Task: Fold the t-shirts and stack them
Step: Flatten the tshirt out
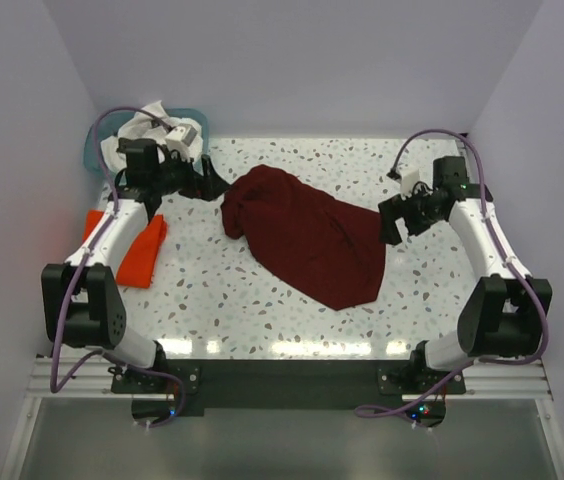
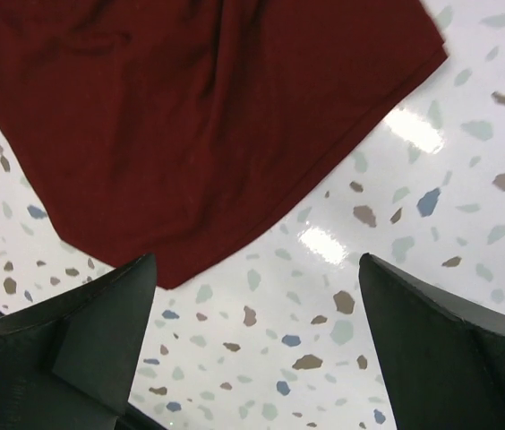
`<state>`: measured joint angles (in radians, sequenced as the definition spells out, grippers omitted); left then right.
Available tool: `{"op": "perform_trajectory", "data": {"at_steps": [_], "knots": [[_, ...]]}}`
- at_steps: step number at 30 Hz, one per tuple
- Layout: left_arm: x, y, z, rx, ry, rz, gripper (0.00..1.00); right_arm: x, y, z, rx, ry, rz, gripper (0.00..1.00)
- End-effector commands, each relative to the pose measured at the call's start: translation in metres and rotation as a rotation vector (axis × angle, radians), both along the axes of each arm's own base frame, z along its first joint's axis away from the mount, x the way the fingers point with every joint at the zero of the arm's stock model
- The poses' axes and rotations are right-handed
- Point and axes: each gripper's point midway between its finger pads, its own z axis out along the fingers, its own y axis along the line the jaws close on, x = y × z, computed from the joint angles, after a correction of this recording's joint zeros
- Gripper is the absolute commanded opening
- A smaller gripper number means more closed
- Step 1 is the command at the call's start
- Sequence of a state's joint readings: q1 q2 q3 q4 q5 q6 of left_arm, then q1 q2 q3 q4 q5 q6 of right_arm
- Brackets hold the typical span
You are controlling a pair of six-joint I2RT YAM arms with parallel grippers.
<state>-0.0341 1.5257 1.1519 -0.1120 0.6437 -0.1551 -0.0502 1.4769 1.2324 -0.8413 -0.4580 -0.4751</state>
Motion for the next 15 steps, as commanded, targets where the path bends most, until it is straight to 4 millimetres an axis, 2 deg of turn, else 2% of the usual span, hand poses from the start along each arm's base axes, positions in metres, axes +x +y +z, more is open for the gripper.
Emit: {"op": "perform_trajectory", "data": {"at_steps": [1, 3, 4, 5, 6, 7, 8, 9, 11, 15], "knots": [[-0.004, 0.007, -0.024, 0.142, -0.011, -0.059, 0.99, -0.024, -0.004, -0.025, -0.067, 0.096, 0.059, 0.98], [-0.005, 0.004, -0.04, 0.188, 0.034, -0.076, 0.96, -0.018, -0.003, -0.035, -0.084, 0.101, 0.039, 0.98], [-0.003, 0.004, -0.059, 0.219, 0.077, -0.079, 0.94, -0.015, -0.001, -0.04, -0.086, 0.116, 0.042, 0.97], [-0.003, 0.003, -0.069, 0.261, 0.088, -0.105, 0.91, -0.012, -0.002, -0.044, -0.091, 0.127, 0.037, 0.96], [-0.007, -0.001, -0.076, 0.288, 0.128, -0.128, 0.87, -0.012, 0.011, -0.046, -0.098, 0.132, 0.076, 0.95], [-0.006, 0.0, -0.084, 0.308, 0.15, -0.131, 0.86, -0.012, 0.015, -0.048, -0.106, 0.137, 0.089, 0.93], [-0.005, 0.003, -0.103, 0.341, 0.192, -0.136, 0.83, -0.014, 0.019, -0.055, -0.114, 0.16, 0.108, 0.92], [-0.006, 0.003, -0.107, 0.354, 0.22, -0.141, 0.79, -0.018, 0.03, -0.056, -0.128, 0.165, 0.15, 0.91], [-0.005, 0.007, -0.12, 0.379, 0.247, -0.134, 0.78, -0.031, 0.04, -0.063, -0.14, 0.191, 0.201, 0.87], [-0.007, 0.005, -0.134, 0.399, 0.287, -0.145, 0.8, -0.065, 0.066, -0.072, -0.17, 0.219, 0.336, 0.85]]}}
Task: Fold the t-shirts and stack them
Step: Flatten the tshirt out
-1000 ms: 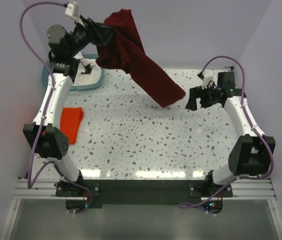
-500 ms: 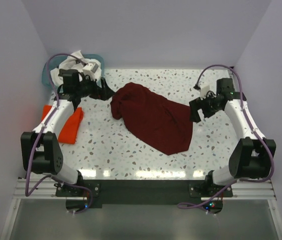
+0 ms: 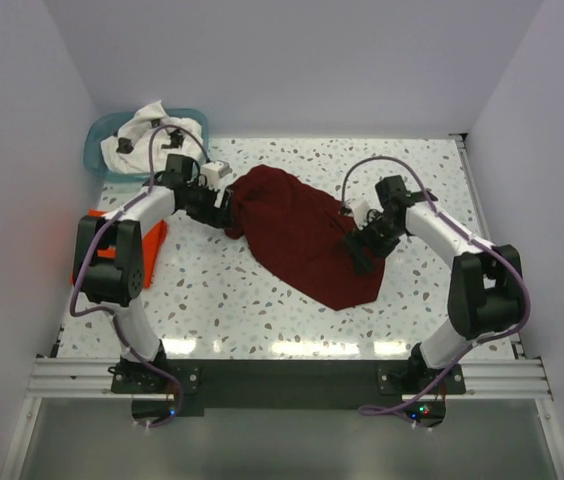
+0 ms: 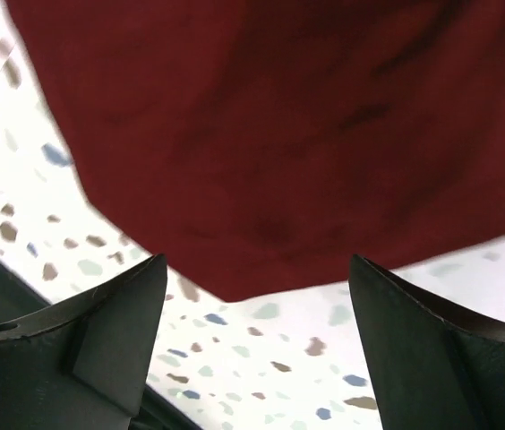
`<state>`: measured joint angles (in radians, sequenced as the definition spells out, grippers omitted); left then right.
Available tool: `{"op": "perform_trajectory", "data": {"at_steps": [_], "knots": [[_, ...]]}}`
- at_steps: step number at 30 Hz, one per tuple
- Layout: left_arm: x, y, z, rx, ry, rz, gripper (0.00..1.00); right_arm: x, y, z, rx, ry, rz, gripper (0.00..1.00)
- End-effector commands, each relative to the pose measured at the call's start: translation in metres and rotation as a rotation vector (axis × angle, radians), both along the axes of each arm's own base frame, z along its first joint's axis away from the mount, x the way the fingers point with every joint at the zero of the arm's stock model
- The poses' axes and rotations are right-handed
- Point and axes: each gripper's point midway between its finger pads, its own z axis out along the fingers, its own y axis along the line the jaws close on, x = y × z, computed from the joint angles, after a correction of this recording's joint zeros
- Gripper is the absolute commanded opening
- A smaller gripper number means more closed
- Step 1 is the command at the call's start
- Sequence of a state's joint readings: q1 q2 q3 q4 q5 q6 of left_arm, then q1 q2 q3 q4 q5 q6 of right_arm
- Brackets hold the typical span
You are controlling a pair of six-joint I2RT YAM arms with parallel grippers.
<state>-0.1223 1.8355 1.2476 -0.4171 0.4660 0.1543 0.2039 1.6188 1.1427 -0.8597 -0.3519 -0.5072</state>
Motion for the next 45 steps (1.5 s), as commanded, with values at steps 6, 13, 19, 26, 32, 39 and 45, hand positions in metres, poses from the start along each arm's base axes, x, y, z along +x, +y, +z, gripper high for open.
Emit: {"op": "perform_trajectory", "data": {"at_steps": [6, 13, 19, 26, 32, 39, 45], "knots": [[0.009, -0.005, -0.015, 0.084, -0.009, -0.035, 0.82, -0.049, 0.026, -0.023, -0.121, -0.012, 0.262, 0.86], [0.021, -0.018, -0.03, 0.055, 0.021, -0.014, 0.7, -0.057, 0.036, -0.047, -0.191, 0.002, 0.378, 0.87], [0.028, -0.017, -0.004, 0.044, -0.001, -0.044, 0.12, -0.05, 0.015, -0.069, -0.341, -0.053, 0.406, 0.41], [0.036, 0.007, 0.067, 0.067, -0.097, -0.131, 0.0, 0.002, -0.033, -0.019, -0.324, -0.14, 0.238, 0.0], [0.037, 0.042, 0.115, 0.118, -0.166, -0.215, 0.0, 0.034, -0.056, 0.06, -0.232, -0.222, 0.193, 0.0], [-0.039, 0.052, 0.185, 0.103, -0.276, -0.517, 0.0, -0.008, -0.078, 0.115, -0.219, -0.291, 0.341, 0.0], [-0.012, 0.048, 0.205, 0.042, -0.41, -0.477, 0.0, 0.014, -0.09, 0.116, -0.228, -0.354, 0.303, 0.0]]}}
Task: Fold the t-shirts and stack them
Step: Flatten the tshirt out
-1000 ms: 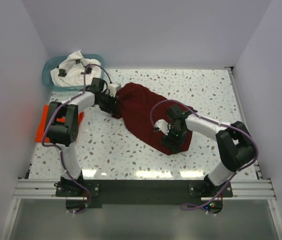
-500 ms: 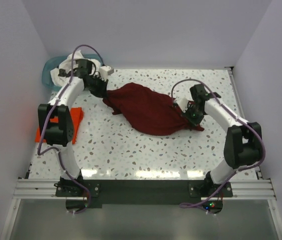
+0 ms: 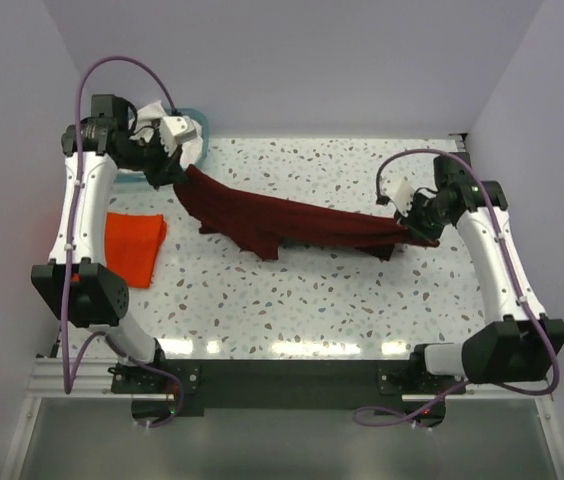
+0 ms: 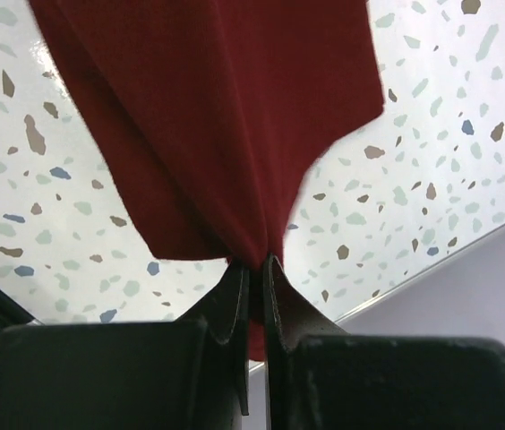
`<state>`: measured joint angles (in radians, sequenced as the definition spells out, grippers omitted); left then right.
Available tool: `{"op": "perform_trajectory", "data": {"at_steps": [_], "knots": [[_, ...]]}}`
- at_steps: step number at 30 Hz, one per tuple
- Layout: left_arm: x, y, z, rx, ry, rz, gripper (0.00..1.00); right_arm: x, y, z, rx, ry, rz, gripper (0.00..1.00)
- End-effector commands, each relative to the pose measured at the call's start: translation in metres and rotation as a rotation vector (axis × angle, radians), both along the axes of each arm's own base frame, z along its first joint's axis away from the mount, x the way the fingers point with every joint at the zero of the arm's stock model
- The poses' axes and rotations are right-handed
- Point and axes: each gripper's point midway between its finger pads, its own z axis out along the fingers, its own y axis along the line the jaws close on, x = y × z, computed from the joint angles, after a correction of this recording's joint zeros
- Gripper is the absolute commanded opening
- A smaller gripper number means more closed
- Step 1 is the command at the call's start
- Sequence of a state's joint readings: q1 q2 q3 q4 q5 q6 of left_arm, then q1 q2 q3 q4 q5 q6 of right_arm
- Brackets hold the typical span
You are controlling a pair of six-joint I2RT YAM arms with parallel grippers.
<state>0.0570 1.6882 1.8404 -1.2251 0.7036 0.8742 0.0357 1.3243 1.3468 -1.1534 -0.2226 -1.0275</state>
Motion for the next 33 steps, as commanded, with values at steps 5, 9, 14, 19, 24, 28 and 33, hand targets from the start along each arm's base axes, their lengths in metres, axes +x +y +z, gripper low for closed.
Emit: {"op": "perform_trajectory", "data": {"at_steps": [5, 9, 14, 19, 24, 28, 33], "knots": [[0.113, -0.006, -0.023, -0.111, 0.005, 0.189, 0.0, 0.063, -0.001, -0.061, 0.027, 0.16, -0.049, 0.0], [0.176, -0.006, -0.067, -0.096, 0.07, 0.337, 0.34, 0.095, -0.002, -0.082, 0.026, 0.222, -0.094, 0.0], [0.153, -0.013, -0.067, -0.115, 0.066, 0.288, 0.58, 0.088, 0.003, -0.088, 0.052, 0.318, -0.123, 0.35], [0.037, -0.043, -0.099, -0.001, 0.141, -0.063, 0.58, 0.063, -0.012, -0.084, 0.089, 0.338, -0.205, 0.61], [-0.035, -0.063, -0.15, 0.123, 0.212, -0.224, 0.57, 0.046, -0.029, -0.089, 0.101, 0.415, -0.252, 0.58], [-0.041, -0.08, -0.172, 0.192, 0.192, -0.233, 0.57, 0.045, -0.026, -0.092, 0.12, 0.431, -0.262, 0.43], [-0.035, -0.084, -0.189, 0.237, 0.223, -0.217, 0.59, 0.048, -0.006, -0.11, 0.143, 0.425, -0.277, 0.41]]}}
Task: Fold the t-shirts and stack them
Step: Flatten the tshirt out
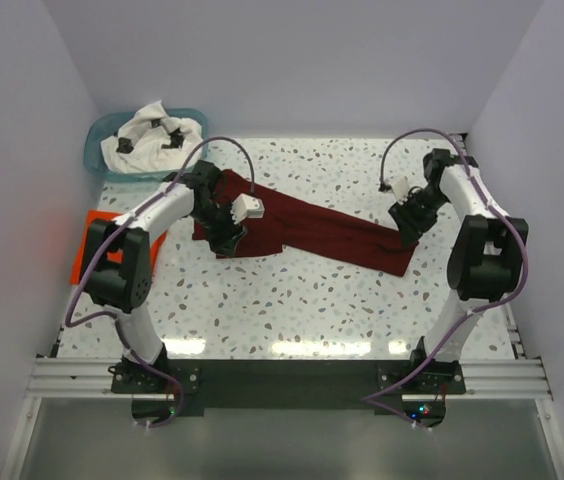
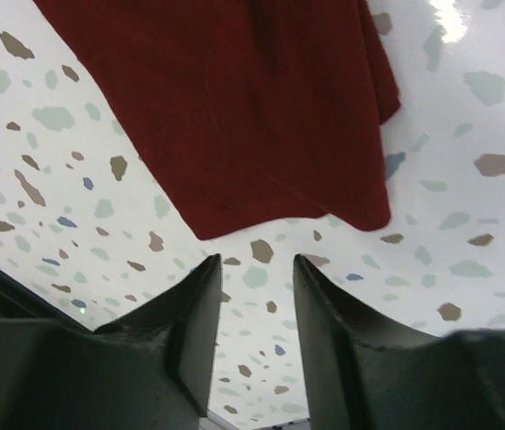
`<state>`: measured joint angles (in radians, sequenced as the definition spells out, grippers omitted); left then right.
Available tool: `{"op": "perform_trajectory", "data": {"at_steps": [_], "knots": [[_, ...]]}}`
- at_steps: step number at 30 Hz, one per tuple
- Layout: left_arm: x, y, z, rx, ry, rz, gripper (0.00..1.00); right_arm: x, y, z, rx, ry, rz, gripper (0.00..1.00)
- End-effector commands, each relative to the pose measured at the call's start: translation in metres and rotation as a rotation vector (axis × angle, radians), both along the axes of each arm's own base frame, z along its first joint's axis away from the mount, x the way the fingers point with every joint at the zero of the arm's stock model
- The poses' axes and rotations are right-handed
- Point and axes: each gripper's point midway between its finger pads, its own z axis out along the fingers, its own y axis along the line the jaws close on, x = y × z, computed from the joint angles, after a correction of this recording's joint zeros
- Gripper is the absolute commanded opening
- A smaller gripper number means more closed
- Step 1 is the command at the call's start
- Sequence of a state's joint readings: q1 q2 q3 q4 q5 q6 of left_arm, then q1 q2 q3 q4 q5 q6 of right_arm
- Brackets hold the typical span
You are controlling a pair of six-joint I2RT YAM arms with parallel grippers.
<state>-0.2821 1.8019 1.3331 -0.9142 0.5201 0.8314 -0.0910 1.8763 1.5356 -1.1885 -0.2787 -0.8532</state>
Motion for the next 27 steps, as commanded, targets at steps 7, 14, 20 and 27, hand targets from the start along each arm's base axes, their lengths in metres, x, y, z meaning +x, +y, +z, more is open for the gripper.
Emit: {"op": "perform_trajectory", "data": {"at_steps": [7, 14, 20, 27], "knots": [[0.034, -0.001, -0.023, 0.078, -0.094, 0.013, 0.61, 0.01, 0.036, -0.034, -0.011, -0.03, 0.014, 0.54], [0.043, -0.003, -0.042, 0.122, -0.1, 0.032, 0.62, 0.025, 0.036, -0.056, -0.089, -0.082, 0.005, 0.53], [0.05, 0.001, -0.056, 0.161, -0.111, 0.057, 0.58, 0.044, 0.027, -0.054, -0.148, -0.144, -0.027, 0.33], [0.042, 0.017, -0.08, 0.236, -0.097, 0.047, 0.21, 0.051, 0.015, -0.015, -0.197, -0.206, 0.024, 0.12]]}}
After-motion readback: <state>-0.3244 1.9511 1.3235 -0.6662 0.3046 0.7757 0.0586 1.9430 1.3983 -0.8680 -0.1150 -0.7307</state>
